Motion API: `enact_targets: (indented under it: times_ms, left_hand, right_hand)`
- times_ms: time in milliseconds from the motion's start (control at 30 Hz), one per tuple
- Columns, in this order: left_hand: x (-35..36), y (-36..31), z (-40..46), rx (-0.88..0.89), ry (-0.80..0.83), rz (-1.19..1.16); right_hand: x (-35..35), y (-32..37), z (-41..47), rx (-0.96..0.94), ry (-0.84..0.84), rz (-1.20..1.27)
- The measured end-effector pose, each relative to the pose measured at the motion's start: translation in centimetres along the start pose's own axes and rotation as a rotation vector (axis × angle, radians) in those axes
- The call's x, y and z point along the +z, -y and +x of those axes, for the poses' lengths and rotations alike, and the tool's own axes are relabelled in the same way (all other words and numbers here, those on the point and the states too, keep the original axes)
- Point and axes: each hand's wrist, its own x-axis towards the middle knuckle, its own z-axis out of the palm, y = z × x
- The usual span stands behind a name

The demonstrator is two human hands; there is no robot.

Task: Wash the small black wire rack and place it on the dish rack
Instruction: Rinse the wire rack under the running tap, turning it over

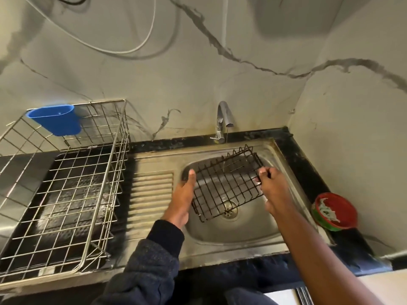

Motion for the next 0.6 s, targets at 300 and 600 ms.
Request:
enact_targets:
  times_ms: [300, 600]
  left_hand:
    - [1.6, 0.1, 1.8, 0.124, -0.251, 0.136]
    - [1.4, -0.1, 3.3, -0.149, -0.126, -0.09]
  right_hand:
    - [0.1, -0.1, 1.6, 0.009, 0.027, -0.036]
    - [1.2, -0.9, 4.1, -0.081, 0.02, -0.197]
